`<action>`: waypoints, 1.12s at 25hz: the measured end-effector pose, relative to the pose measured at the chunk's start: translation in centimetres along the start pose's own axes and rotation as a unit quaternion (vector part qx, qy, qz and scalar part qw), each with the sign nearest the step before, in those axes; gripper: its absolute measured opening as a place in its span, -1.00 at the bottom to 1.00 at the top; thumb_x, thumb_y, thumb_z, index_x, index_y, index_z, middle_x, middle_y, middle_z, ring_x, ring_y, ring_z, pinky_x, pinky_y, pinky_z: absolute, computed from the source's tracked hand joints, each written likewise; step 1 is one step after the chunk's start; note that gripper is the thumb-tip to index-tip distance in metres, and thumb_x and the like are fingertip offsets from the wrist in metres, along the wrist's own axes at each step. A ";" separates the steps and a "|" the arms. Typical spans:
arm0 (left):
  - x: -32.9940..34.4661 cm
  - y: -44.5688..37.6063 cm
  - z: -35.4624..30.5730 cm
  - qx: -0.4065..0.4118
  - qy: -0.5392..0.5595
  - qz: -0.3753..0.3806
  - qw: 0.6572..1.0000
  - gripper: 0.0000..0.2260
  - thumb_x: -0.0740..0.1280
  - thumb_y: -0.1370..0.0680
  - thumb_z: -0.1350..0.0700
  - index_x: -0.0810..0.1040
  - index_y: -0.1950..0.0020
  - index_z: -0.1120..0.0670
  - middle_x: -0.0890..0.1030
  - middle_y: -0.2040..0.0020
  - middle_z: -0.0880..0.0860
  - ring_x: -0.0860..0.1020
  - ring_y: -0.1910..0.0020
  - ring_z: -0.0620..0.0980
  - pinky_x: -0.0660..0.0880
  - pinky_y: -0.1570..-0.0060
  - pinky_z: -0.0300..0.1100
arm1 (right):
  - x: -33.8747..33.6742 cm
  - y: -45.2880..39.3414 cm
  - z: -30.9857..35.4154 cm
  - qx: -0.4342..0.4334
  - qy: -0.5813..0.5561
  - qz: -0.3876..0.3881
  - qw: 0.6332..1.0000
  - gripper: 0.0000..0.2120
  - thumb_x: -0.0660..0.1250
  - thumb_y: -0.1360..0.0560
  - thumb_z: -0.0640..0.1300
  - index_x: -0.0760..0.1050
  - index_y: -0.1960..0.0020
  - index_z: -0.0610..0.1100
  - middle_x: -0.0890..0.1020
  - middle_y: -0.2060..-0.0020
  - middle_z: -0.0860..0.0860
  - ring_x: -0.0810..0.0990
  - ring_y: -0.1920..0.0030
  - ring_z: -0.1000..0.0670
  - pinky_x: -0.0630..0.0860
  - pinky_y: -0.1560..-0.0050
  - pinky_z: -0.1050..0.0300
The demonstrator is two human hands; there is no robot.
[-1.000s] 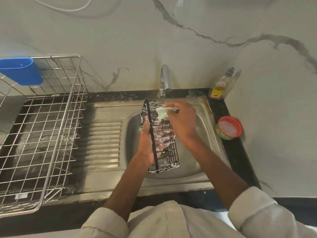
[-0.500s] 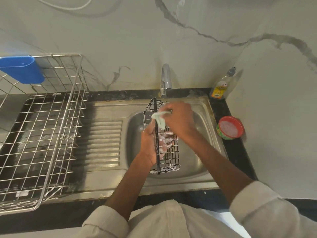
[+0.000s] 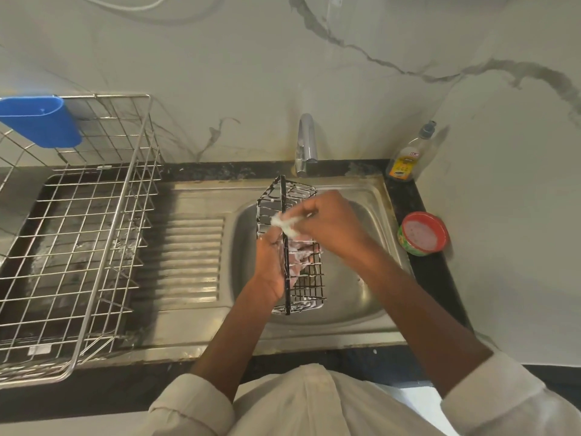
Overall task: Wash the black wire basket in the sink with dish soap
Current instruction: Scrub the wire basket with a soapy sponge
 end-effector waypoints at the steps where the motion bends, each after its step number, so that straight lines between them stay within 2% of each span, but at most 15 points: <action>1: 0.4 0.1 0.1 -0.006 0.011 0.012 1.000 -0.56 0.23 -0.68 -0.17 0.72 -0.14 0.15 0.70 -0.03 0.23 0.69 0.09 0.18 0.59 0.02 0.03 | -0.5 -0.4 0.2 0.004 -0.047 -0.040 0.998 -0.80 0.49 -0.49 -0.35 0.75 -0.05 -0.12 0.77 0.01 -0.07 0.70 0.30 0.24 0.57 0.32 0.38; 3: 0.9 0.0 0.1 -0.016 0.038 0.025 0.999 -0.51 0.22 -0.69 -0.19 0.69 -0.24 0.20 0.71 -0.01 0.23 0.71 0.09 0.19 0.62 0.05 0.01 | -0.9 -1.1 -0.3 0.010 0.038 -0.105 0.994 -0.78 0.50 -0.50 -0.32 0.74 -0.07 -0.07 0.75 -0.08 -0.03 0.72 0.15 0.13 0.58 0.21 0.35; 5: 0.8 -0.3 -0.1 -0.017 0.055 0.033 0.998 -0.45 0.26 -0.66 -0.25 0.66 -0.35 0.17 0.70 -0.07 0.22 0.68 0.06 0.18 0.56 0.04 0.04 | -0.5 -0.4 -0.6 -0.009 0.211 -0.116 0.970 -0.76 0.50 -0.52 -0.25 0.72 -0.13 0.00 0.69 -0.13 0.06 0.62 0.06 0.15 0.37 0.22 0.48; 9: 0.3 -1.3 -1.0 0.009 0.059 0.029 0.998 -0.50 0.17 -0.70 -0.30 0.69 -0.34 0.01 0.71 -0.15 0.22 0.69 -0.03 0.16 0.62 -0.09 0.06 | 2.8 3.1 -1.9 -0.054 0.072 0.095 0.991 -0.75 0.51 -0.46 -0.31 0.76 -0.05 -0.02 0.73 0.01 0.13 0.64 0.22 0.28 0.54 0.20 0.37; 11: 0.6 -1.7 -1.4 0.024 0.045 0.049 0.998 -0.45 0.12 -0.70 -0.34 0.65 -0.41 -0.02 0.67 -0.27 0.33 0.67 -0.17 0.25 0.57 -0.28 0.18 | 4.6 4.7 -2.2 -0.041 0.070 0.221 0.972 -0.73 0.54 -0.43 -0.32 0.77 0.03 0.02 0.77 0.15 0.11 0.62 0.34 0.24 0.57 0.25 0.28; 12: 0.8 -1.5 -1.3 0.018 0.045 0.050 0.998 -0.44 0.12 -0.70 -0.35 0.68 -0.38 -0.02 0.68 -0.24 0.33 0.68 -0.14 0.24 0.61 -0.22 0.15 | 4.9 4.7 -2.3 -0.035 0.074 0.241 0.967 -0.73 0.53 -0.43 -0.33 0.76 0.05 0.04 0.76 0.21 0.08 0.62 0.37 0.16 0.59 0.25 0.18; 13: 0.9 -1.3 -0.9 0.003 0.037 0.037 0.999 -0.44 0.14 -0.69 -0.35 0.76 -0.25 0.01 0.72 -0.13 0.28 0.71 -0.02 0.20 0.65 -0.06 0.07 | 4.4 3.6 -2.3 -0.028 0.071 0.213 0.974 -0.74 0.52 -0.45 -0.33 0.76 0.05 0.02 0.76 0.23 0.05 0.63 0.37 0.10 0.61 0.25 0.12; 15: 0.3 -1.3 0.3 -0.015 0.010 0.006 1.000 -0.41 0.21 -0.65 -0.37 0.82 0.10 0.04 0.70 0.10 0.17 0.62 0.24 0.09 0.53 0.25 -0.10 | 1.2 0.4 -2.2 -0.013 0.073 0.034 0.997 -0.79 0.51 -0.48 -0.30 0.75 -0.02 -0.05 0.77 0.12 0.05 0.66 0.30 0.14 0.61 0.23 0.23; 17: 0.5 -1.1 0.6 -0.005 0.004 0.010 1.000 -0.45 0.30 -0.60 -0.39 0.79 0.13 0.04 0.65 0.17 0.14 0.50 0.30 0.03 0.39 0.29 -0.14 | -1.6 -0.9 -1.5 -0.024 0.144 -0.142 0.979 -0.79 0.50 -0.50 -0.25 0.74 -0.07 0.00 0.75 0.01 0.10 0.67 0.15 0.18 0.54 0.11 0.37; 19: 0.9 -0.7 0.3 -0.003 0.020 0.013 1.000 -0.48 0.28 -0.65 -0.33 0.77 0.11 0.06 0.67 0.28 0.07 0.54 0.41 -0.03 0.45 0.40 -0.18 | -0.8 -0.1 -0.7 -0.080 0.152 -0.176 0.969 -0.78 0.48 -0.51 -0.24 0.74 -0.07 0.03 0.74 -0.03 0.10 0.66 0.05 0.15 0.57 -0.03 0.28; 21: 0.8 -0.9 -0.4 0.009 0.025 0.006 1.000 -0.52 0.18 -0.72 -0.23 0.73 -0.02 0.08 0.74 0.27 0.09 0.65 0.41 -0.03 0.58 0.40 -0.21 | 1.9 2.0 -1.3 -0.107 0.127 -0.085 0.983 -0.75 0.50 -0.46 -0.29 0.75 -0.02 0.01 0.74 -0.04 0.07 0.65 -0.02 0.10 0.59 -0.17 0.10; 22: 1.0 -0.7 -0.8 0.014 0.031 0.014 0.999 -0.52 0.14 -0.74 -0.23 0.71 -0.16 0.07 0.77 0.12 0.18 0.72 0.27 0.03 0.65 0.27 -0.15 | 2.9 3.3 -2.0 -0.100 0.142 -0.024 0.984 -0.75 0.51 -0.43 -0.30 0.76 0.02 0.03 0.74 -0.02 0.07 0.65 -0.04 0.07 0.58 -0.20 0.05; 25: 0.9 -0.5 -1.0 0.015 0.053 0.038 0.998 -0.44 0.10 -0.70 -0.35 0.58 -0.50 -0.06 0.67 -0.27 0.34 0.67 -0.12 0.23 0.62 -0.13 0.10 | 4.2 5.2 -4.5 -0.036 0.139 0.177 0.974 -0.75 0.56 -0.38 -0.29 0.77 0.06 0.03 0.76 0.17 0.09 0.69 0.18 0.11 0.66 0.04 0.08; 26: 0.9 -0.4 -0.8 0.010 0.054 0.035 0.998 -0.41 0.11 -0.68 -0.38 0.57 -0.51 -0.05 0.67 -0.25 0.31 0.67 -0.10 0.23 0.62 -0.12 0.10 | 4.0 5.0 -4.8 -0.014 0.111 0.205 0.972 -0.75 0.56 -0.38 -0.30 0.77 0.04 0.00 0.76 0.21 0.07 0.70 0.26 0.08 0.66 0.15 0.11; 28: 0.6 -0.7 0.0 -0.006 0.053 0.011 0.999 -0.35 0.20 -0.60 -0.47 0.69 -0.37 -0.02 0.65 -0.23 0.27 0.64 0.00 0.15 0.58 -0.01 0.03 | 1.8 2.2 -4.4 -0.005 0.098 0.117 0.988 -0.76 0.53 -0.42 -0.32 0.76 -0.02 -0.06 0.76 0.14 0.04 0.69 0.27 0.07 0.58 0.26 0.23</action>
Point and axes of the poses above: each hand's wrist, its own y-axis away from the middle knuckle, its own x-axis out of the palm, z = x × y, the point moved 10 cm from there along -y, towards the middle knuckle
